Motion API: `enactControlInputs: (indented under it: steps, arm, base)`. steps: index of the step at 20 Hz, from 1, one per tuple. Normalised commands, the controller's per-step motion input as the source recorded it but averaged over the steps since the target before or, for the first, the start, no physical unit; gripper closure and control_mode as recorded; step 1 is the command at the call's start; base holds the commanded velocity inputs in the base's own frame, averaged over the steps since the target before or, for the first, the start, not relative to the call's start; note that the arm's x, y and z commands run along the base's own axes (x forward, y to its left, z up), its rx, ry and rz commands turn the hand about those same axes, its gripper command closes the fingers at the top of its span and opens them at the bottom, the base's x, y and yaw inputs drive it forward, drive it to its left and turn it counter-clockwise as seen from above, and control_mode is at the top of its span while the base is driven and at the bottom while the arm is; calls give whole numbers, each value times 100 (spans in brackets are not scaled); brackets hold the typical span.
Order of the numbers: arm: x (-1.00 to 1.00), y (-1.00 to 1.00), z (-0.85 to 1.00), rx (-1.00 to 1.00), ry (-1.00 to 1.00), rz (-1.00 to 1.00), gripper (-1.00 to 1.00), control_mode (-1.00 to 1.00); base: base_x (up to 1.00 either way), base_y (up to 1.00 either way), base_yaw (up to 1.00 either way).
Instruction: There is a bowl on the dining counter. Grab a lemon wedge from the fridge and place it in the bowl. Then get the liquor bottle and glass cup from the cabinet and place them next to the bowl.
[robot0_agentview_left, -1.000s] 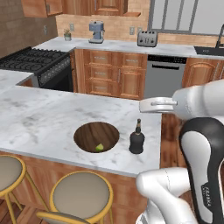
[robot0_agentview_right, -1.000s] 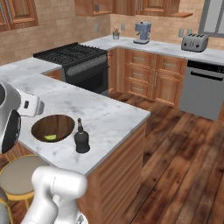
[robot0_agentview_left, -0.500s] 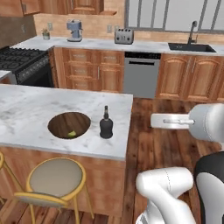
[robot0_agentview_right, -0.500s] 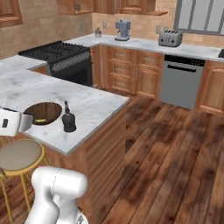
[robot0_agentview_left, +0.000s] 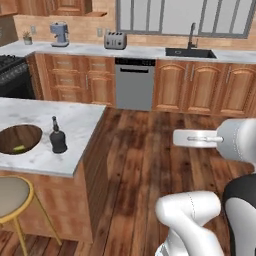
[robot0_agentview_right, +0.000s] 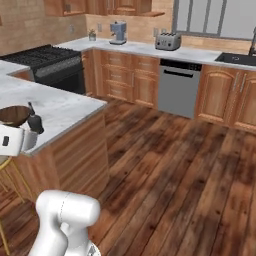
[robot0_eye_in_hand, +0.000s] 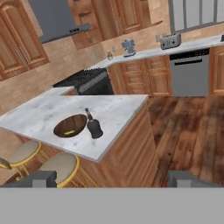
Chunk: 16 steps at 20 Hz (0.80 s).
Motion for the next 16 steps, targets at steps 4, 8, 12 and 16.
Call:
enactControlInputs:
  steps: [4,8,12,16]
  arm:
    - [0,0,0,0,0,0,-100,100]
    - [0,0,0,0,0,0,-100,100]
    - [0,0,0,0,0,0,-100,100]
    - [0,0,0,0,0,0,-100,100]
  base:
    - [10,-100,13]
    - [49,-100,18]
    - [85,-92,20]
    - [100,-85,17]
